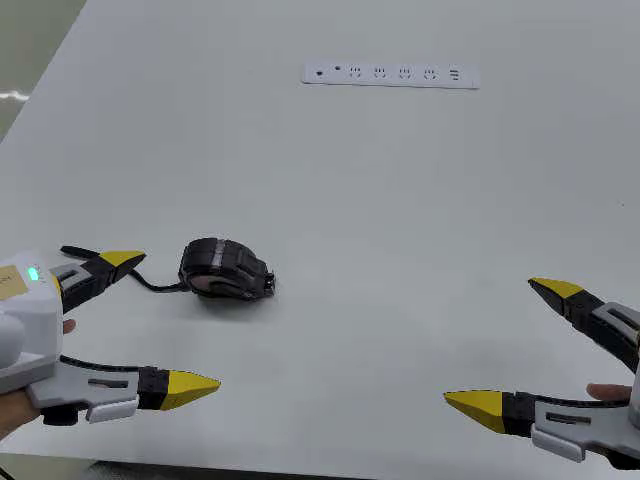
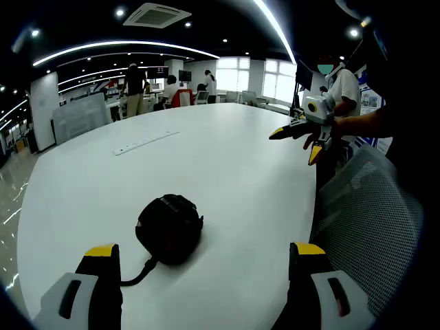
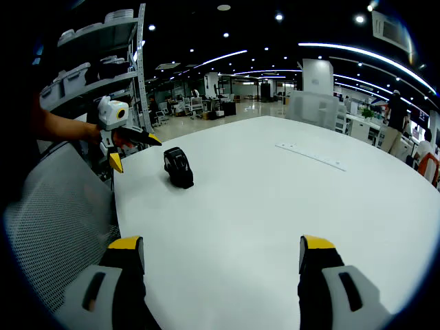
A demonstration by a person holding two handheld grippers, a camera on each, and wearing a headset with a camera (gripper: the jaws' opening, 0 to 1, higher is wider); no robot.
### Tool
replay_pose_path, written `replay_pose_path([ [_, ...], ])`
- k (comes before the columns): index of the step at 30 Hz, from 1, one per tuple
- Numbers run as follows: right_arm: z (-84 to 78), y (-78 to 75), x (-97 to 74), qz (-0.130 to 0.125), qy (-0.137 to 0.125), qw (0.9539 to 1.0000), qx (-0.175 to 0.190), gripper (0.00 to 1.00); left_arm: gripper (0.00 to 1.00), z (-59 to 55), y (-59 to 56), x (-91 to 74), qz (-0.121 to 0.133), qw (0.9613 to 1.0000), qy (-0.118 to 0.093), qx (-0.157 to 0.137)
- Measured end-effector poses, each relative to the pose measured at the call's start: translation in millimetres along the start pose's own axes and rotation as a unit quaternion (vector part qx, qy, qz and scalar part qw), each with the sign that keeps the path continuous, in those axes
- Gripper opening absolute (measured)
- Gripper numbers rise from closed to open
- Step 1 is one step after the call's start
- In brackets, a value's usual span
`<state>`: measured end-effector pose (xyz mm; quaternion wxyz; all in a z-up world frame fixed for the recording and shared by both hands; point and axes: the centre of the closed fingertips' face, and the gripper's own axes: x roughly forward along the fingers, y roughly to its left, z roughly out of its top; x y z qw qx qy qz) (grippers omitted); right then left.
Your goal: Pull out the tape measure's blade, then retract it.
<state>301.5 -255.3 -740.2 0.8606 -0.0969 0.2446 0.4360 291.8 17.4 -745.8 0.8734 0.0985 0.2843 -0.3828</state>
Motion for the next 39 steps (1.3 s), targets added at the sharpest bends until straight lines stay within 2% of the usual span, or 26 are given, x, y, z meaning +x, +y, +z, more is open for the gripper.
replay_pose_path([
  [17,0.2,-1.1,-1.1,0.001,0.005,1.0,-0.005,0.95,0.99,2.1,1.0,-0.3,0.0,1.0,0.002,0.006],
  [25,1.6,-5.6,-1.9,0.004,0.009,0.9999,-0.013,0.94,0.99,4.3,6.0,-1.4,-0.003,0.9999,0.007,0.015],
  [32,7.3,-8.3,1.2,0.02,0.007,0.9993,-0.031,0.91,0.98,7.7,12.4,0.3,-0.012,0.9995,0.014,0.025],
  [39,13.2,-9.2,12.0,0.039,0.013,0.9979,-0.049,0.88,0.95,9.8,17.6,4.3,-0.03,0.998,0.03,0.047],
])
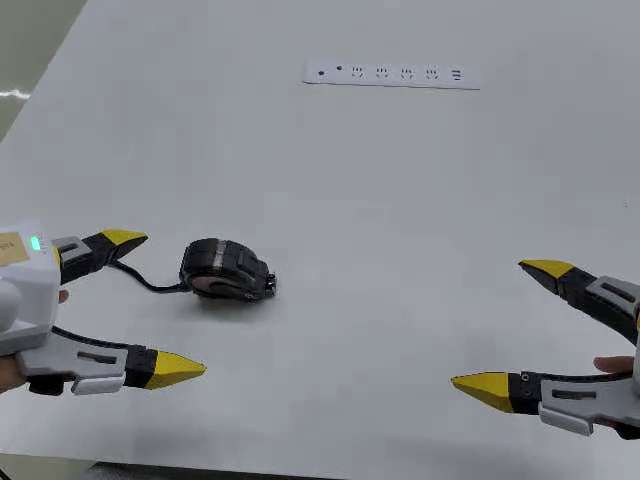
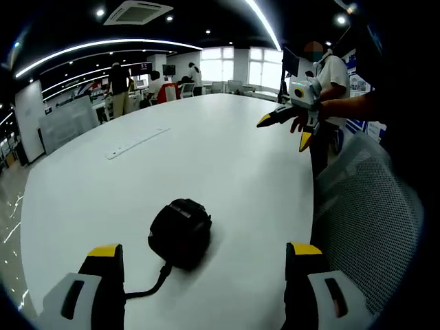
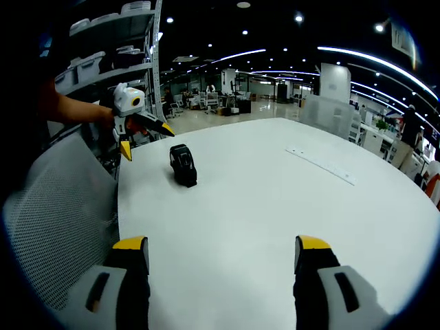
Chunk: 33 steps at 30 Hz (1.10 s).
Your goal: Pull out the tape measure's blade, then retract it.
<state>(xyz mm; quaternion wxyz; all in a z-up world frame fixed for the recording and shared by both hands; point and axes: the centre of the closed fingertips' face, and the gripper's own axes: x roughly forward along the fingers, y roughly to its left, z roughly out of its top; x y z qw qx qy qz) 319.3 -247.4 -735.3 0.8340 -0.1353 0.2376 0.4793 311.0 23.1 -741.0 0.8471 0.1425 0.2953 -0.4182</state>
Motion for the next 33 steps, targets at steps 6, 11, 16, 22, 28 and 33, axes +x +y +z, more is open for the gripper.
replay_pose_path([
  [6,7.1,-0.7,11.5,0.021,-0.003,0.9997,-0.013,0.85,0.92,1.9,5.1,5.9,-0.02,0.9994,0.015,0.023],
  [11,10.8,0.4,25.4,0.044,0.002,0.9985,-0.032,0.83,0.89,3.9,9.3,12.4,-0.038,0.9982,0.026,0.039],
  [16,14.6,0.7,40.1,0.064,0.005,0.9968,-0.047,0.79,0.84,1.1,12.1,19.2,-0.056,0.9958,0.045,0.057],
  [22,20.6,2.5,56.8,0.086,0.005,0.9939,-0.069,0.73,0.76,-7.5,15.6,25.3,-0.077,0.991,0.077,0.079],
  [28,26.2,8.1,78.1,0.113,0.002,0.9889,-0.096,0.65,0.61,-18.6,24.6,32.3,-0.094,0.9839,0.114,0.101],
  [33,27.9,14.7,95.4,0.134,0.005,0.9843,-0.115,0.58,0.58,-22.8,30.2,38.2,-0.101,0.9797,0.131,0.113],
])
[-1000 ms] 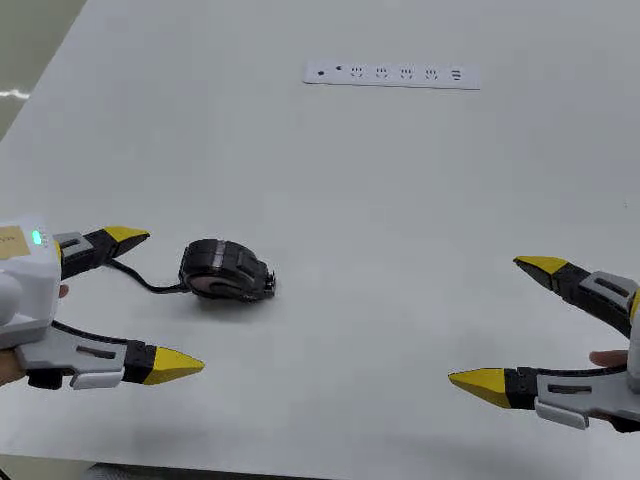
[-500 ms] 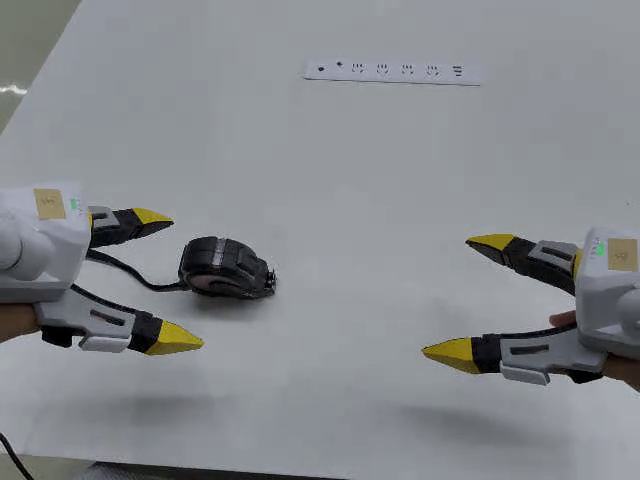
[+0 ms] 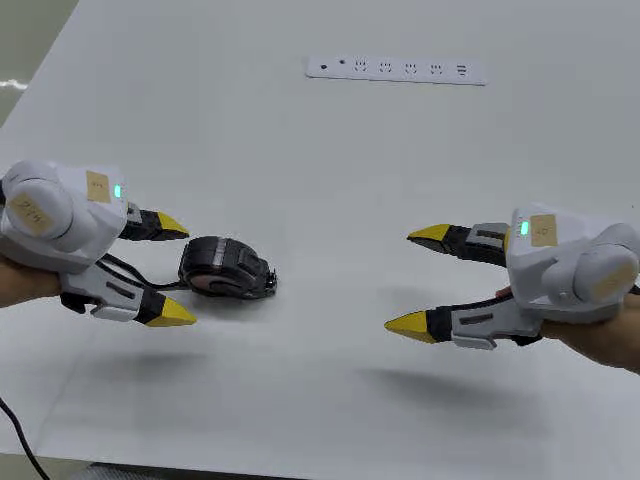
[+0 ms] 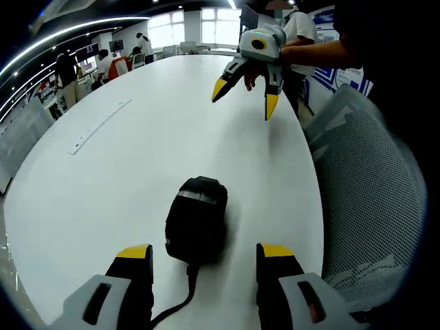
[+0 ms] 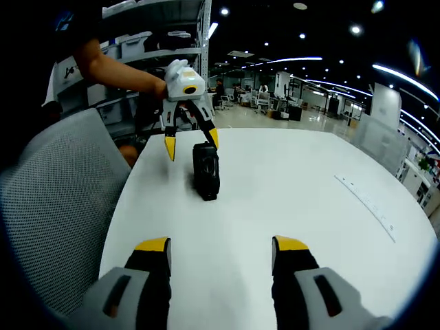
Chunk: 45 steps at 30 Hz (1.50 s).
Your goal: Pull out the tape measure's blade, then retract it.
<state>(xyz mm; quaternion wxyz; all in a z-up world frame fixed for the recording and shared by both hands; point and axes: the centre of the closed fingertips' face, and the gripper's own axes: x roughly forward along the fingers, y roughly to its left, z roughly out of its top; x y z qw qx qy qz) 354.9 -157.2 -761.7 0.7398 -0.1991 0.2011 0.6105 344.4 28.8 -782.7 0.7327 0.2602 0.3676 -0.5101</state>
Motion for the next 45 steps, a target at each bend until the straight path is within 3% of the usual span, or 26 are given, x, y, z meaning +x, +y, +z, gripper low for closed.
replay_pose_path([
  [11,1.5,9.2,45.7,0.043,0.003,0.9985,-0.034,0.48,0.46,-10.9,8.6,18.4,-0.023,0.9992,0.031,0.011],
  [23,7.3,10.6,86.1,0.063,0.012,0.997,-0.044,0.39,0.31,-13.0,9.4,23.2,-0.038,0.9984,0.037,0.017],
  [28,14.0,14.6,99.2,0.072,0.004,0.9969,-0.034,0.36,0.3,-13.0,9.3,24.0,-0.044,0.9985,0.032,0.006],
  [35,11.7,24.9,115.9,0.094,0.017,0.9937,-0.058,0.32,0.29,-13.0,8.7,24.6,-0.045,0.9986,0.029,0.005],
  [38,7.3,24.9,123.5,0.09,0.032,0.9923,-0.079,0.31,0.29,-12.9,8.5,24.8,-0.045,0.9985,0.03,0.004],
  [45,13.2,26.4,136.9,0.093,0.026,0.9932,-0.065,0.26,0.29,-12.8,8.3,25.3,-0.047,0.9984,0.031,0.001],
])
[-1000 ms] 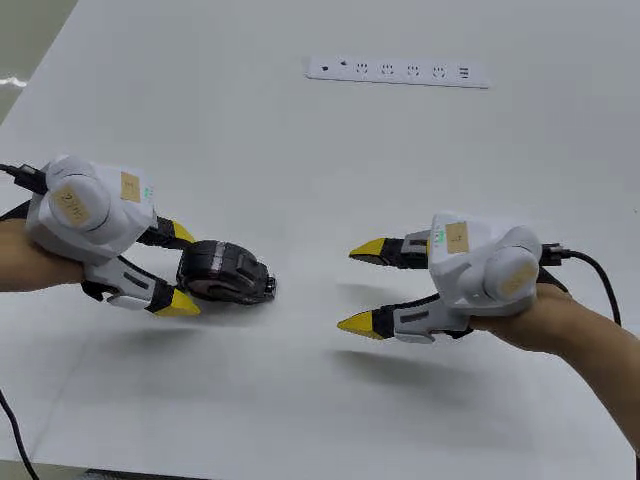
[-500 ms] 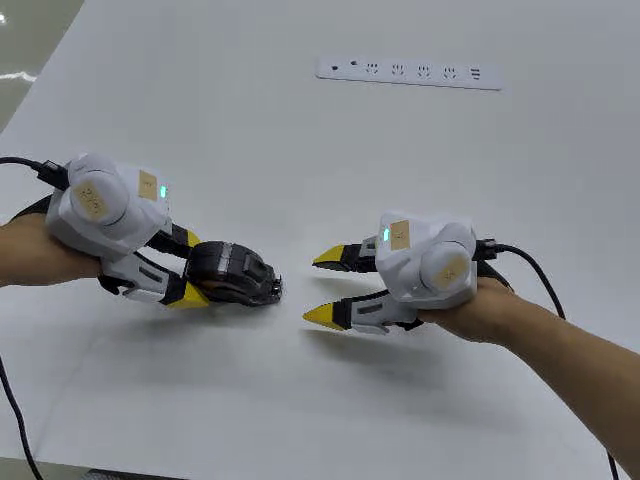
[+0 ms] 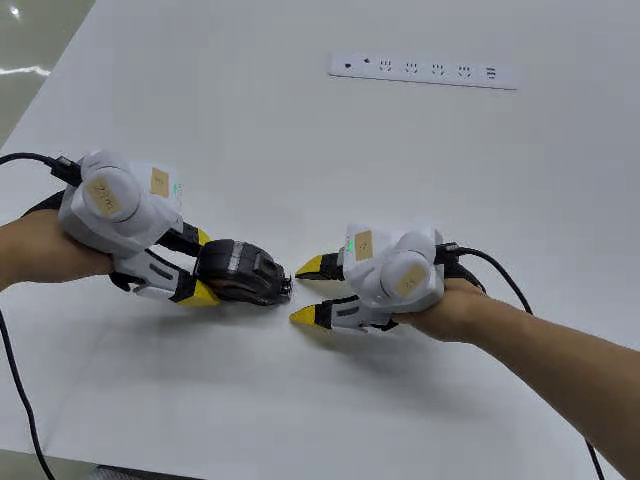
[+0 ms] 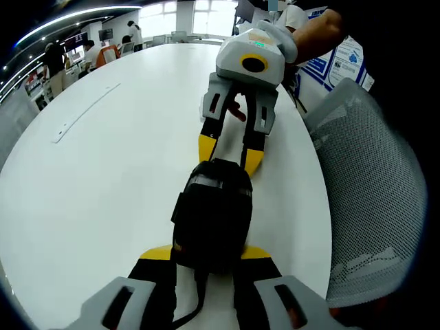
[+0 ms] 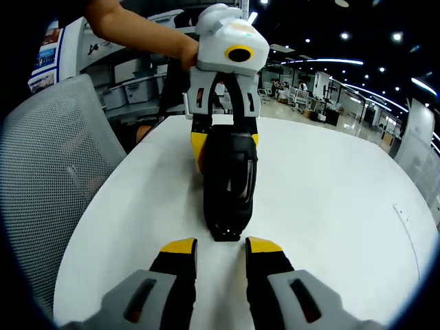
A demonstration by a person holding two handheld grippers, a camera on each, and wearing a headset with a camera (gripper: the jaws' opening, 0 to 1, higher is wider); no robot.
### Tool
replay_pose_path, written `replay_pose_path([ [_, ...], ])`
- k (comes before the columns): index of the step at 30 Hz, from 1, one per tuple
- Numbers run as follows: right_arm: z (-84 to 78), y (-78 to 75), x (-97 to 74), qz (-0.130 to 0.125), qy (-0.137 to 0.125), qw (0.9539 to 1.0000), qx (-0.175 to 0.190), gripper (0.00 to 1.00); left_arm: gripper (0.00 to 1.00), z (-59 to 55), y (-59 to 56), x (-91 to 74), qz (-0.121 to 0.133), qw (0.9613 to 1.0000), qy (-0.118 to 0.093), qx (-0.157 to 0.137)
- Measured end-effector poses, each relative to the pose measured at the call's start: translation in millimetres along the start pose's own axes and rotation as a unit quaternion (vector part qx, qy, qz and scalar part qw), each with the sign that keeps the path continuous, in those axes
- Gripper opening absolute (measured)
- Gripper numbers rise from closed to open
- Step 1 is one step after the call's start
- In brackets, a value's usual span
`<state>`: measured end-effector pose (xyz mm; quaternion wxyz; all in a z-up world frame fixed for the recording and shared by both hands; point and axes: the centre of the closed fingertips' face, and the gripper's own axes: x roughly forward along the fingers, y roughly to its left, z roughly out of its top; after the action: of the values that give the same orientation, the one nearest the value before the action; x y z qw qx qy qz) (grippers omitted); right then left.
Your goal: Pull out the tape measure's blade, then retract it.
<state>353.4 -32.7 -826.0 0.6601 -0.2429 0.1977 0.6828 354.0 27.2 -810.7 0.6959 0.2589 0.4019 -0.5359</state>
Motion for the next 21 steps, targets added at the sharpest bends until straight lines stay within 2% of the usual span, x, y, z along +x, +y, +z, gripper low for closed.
replay_pose_path([
  [6,4.6,-3.1,6.5,0.002,-0.003,0.9999,0.01,0.21,0.29,-0.3,0.7,-0.2,0.0,1.0,-0.004,-0.003],
  [8,2.7,-6.1,4.9,-0.001,-0.001,0.9997,0.024,0.18,0.28,-0.5,0.7,-0.2,0.0,1.0,-0.004,-0.001],
  [11,2.2,-5.1,5.2,0.002,-0.001,0.9998,0.021,0.16,0.28,-0.4,0.8,-0.4,0.0,1.0,-0.004,-0.001],
  [12,-1.3,-6.2,5.3,-0.004,0.006,0.9996,0.026,0.13,0.28,-0.7,0.6,-0.4,-0.001,1.0,-0.004,-0.003],
  [14,-0.6,-4.9,9.5,-0.003,0.005,0.9997,0.026,0.12,0.28,-0.5,0.6,-0.4,0.0,1.0,-0.006,-0.002],
  [21,-0.1,-4.4,8.5,-0.005,0.013,0.9996,0.025,0.1,0.28,-0.4,-0.2,-0.6,-0.003,0.9999,-0.011,-0.002],
])
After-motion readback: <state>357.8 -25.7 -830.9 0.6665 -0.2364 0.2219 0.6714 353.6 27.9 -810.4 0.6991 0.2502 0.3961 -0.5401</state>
